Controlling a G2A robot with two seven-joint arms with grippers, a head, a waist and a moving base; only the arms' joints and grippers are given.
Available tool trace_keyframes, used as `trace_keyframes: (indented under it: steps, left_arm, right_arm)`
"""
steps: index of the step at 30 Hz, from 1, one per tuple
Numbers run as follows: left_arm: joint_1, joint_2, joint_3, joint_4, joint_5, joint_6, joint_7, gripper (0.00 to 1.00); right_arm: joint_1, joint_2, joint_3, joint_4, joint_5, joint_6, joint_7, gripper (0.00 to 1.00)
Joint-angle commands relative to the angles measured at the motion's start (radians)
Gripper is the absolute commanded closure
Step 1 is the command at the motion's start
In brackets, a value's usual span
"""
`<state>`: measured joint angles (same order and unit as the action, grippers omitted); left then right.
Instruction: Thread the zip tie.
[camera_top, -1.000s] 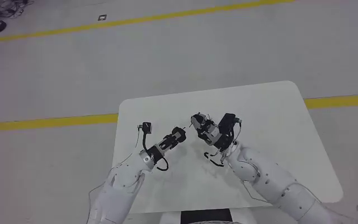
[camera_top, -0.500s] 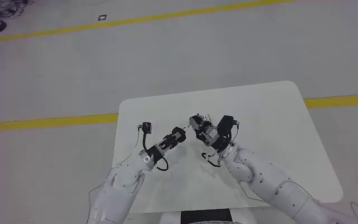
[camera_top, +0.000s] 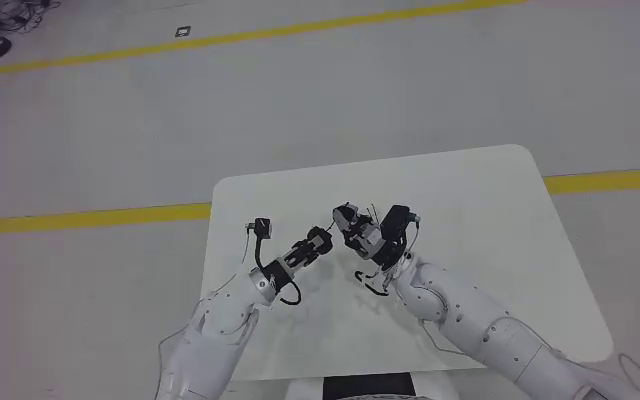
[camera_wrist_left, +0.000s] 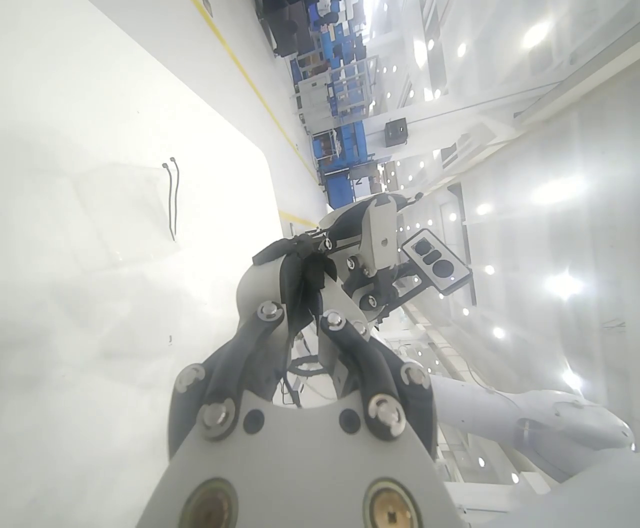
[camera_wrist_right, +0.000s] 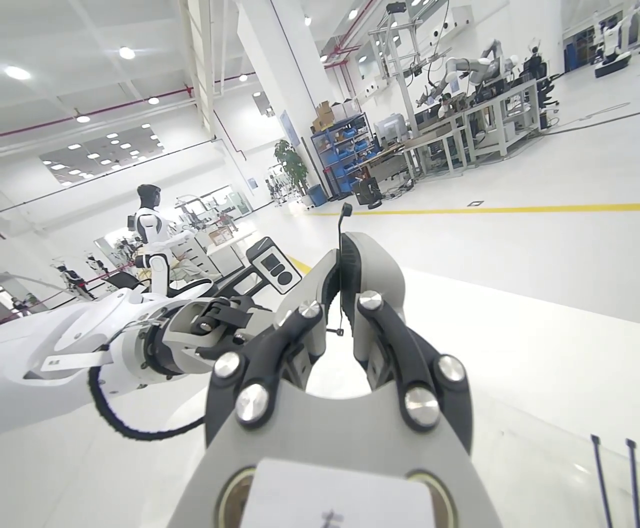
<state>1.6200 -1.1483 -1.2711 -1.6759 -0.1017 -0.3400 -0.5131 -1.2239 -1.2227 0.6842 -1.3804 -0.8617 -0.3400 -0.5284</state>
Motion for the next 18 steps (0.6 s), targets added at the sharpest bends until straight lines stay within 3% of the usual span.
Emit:
trace_keyframes:
  steps: [1, 18]
  left_arm:
    - [0.000, 0.000, 0.000, 0.000, 0.000, 0.000, 0.000, 1.00]
    - [0.000, 0.000, 0.000, 0.000, 0.000, 0.000, 0.000, 1.00]
  right_arm:
    - [0.003, -0.002, 0.001, 0.007, -0.004, 0.000, -0.002, 1.00]
    - [-0.004, -0.009, 0.003, 0.014, -0.008, 0.000, -0.003, 1.00]
